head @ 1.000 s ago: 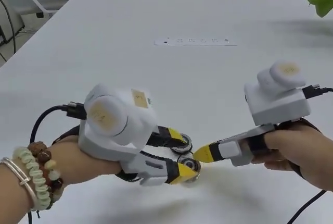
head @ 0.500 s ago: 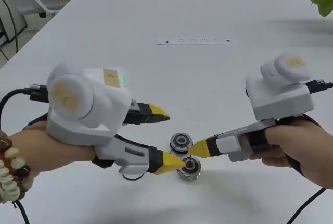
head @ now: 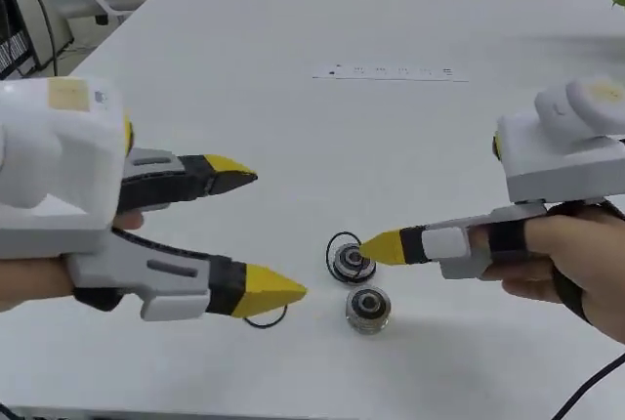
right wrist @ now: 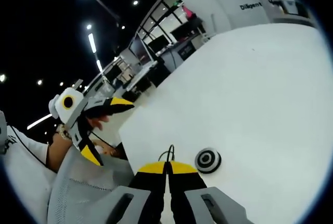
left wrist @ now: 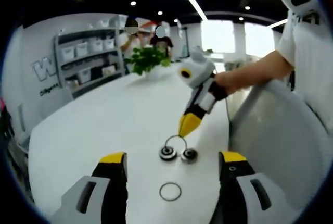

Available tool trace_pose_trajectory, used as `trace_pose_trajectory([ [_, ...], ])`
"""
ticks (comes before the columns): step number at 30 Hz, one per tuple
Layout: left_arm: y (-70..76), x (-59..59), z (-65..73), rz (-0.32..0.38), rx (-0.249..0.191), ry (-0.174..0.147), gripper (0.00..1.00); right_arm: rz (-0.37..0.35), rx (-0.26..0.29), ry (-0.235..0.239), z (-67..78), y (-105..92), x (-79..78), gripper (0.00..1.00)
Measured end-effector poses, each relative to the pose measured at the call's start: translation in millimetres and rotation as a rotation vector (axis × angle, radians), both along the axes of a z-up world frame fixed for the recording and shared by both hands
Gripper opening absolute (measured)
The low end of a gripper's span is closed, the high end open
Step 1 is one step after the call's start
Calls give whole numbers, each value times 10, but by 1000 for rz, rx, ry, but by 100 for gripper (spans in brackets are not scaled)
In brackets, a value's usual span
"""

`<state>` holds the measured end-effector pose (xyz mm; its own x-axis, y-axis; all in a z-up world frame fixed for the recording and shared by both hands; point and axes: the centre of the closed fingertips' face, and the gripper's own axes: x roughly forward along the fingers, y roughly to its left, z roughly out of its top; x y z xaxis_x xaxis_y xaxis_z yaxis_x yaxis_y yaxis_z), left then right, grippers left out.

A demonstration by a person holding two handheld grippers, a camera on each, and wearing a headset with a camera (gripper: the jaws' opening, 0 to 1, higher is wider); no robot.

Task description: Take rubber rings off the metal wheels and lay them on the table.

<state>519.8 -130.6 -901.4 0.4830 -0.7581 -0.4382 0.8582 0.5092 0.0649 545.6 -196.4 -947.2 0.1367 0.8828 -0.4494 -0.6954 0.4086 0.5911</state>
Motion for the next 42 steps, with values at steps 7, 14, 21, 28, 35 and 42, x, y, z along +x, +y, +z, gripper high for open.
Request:
trace_pose_trajectory([
  [7, 380, -123, -119, 129, -1, 28, 74, 15, 35, -3, 73, 68, -34, 0],
  [14, 524, -269, -238, 178, -3, 63, 76, 46, 47, -7, 77, 163, -123, 0],
  [21, 483, -366, -333, 185, -16, 98, 81, 105, 38, -40, 38, 305, -266, 0],
  [28, 444, -376, -353, 193, -54, 123, 92, 178, -20, -57, -162, 395, -401, 0],
  [35, 442, -364, -330, 200, -77, 111, 100, 210, -76, -69, -354, 420, -449, 0],
  [42, 428, -351, -313, 207, -103, 113, 100, 216, -132, -119, -474, 416, -427, 0],
])
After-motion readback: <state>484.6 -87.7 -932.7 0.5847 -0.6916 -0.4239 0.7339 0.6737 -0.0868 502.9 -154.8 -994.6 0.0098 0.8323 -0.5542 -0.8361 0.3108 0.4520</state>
